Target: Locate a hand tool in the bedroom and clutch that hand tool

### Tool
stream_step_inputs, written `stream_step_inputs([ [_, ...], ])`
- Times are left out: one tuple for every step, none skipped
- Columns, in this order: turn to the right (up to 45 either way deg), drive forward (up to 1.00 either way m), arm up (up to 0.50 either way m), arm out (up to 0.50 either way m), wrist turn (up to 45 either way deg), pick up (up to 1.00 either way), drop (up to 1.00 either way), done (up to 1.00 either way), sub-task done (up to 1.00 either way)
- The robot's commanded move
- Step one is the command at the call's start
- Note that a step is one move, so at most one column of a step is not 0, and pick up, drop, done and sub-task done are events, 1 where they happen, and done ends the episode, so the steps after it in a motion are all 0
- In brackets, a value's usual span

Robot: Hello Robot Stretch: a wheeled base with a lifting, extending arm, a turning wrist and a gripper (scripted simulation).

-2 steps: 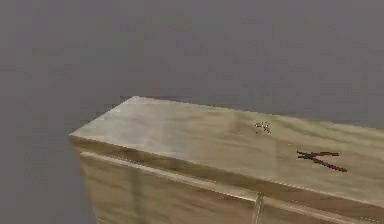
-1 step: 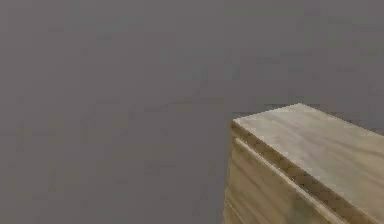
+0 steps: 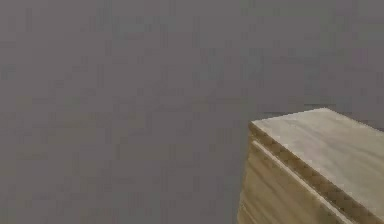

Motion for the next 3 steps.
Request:
stream_step_inputs([
  [-3.0, 0.00, 0.00, 0.00, 0.0, 0.00, 0.00, 0.00, 0.00],
  [45.0, 0.00, 0.00, 0.00, 0.0, 0.00, 0.00, 0.00, 0.00],
  [9.0, 0.00, 0.00, 0.00, 0.0, 0.00, 0.00, 0.00, 0.00],
])
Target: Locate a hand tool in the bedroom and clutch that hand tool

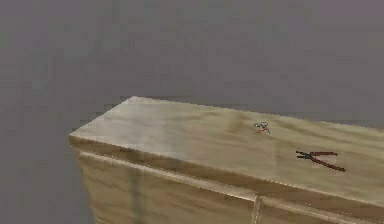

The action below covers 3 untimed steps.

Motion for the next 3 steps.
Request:
stream_step_inputs([
  [0.0, 0.30, 0.00, 0.00, 0.0, 0.00, 0.00, 0.00, 0.00],
  [-30.0, 0.00, 0.00, 0.00, 0.0, 0.00, 0.00, 0.00, 0.00],
  [0.0, 0.00, 0.50, 0.00, 0.0, 0.00, 0.00, 0.00, 0.00],
])
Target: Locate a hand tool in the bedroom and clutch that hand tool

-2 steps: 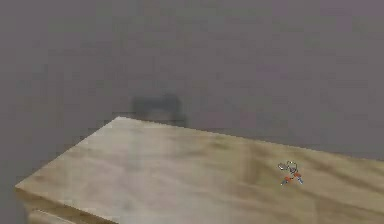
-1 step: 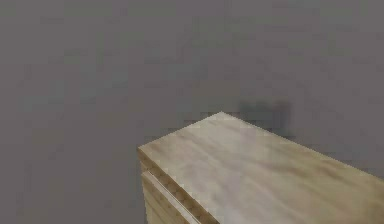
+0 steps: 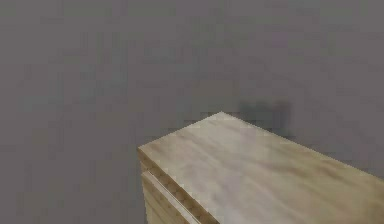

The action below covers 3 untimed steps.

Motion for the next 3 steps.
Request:
stream_step_inputs([
  [0.0, 0.00, 0.38, 0.00, 0.0, 0.00, 0.00, 0.00, 0.00],
  [0.0, 0.00, 0.00, 0.26, 0.0, 0.00, 0.00, 0.00, 0.00],
  [0.0, 0.00, 0.00, 0.00, 45.0, 0.00, 0.00, 0.00, 0.00],
])
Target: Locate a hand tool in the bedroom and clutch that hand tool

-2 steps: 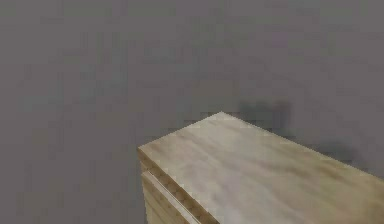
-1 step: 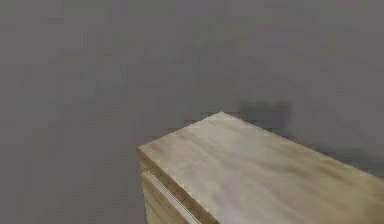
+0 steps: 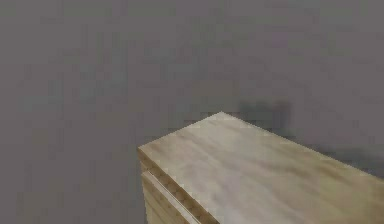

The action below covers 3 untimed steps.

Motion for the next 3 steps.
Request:
stream_step_inputs([
  [0.0, 0.00, 0.00, 0.00, 45.0, 0.00, 0.00, 0.00, 0.00],
  [0.0, 0.00, 0.00, 0.00, 42.0, 0.00, 0.00, 0.00, 0.00],
  [0.0, 0.00, -0.12, 0.00, 0.0, 0.00, 0.00, 0.00, 0.00],
])
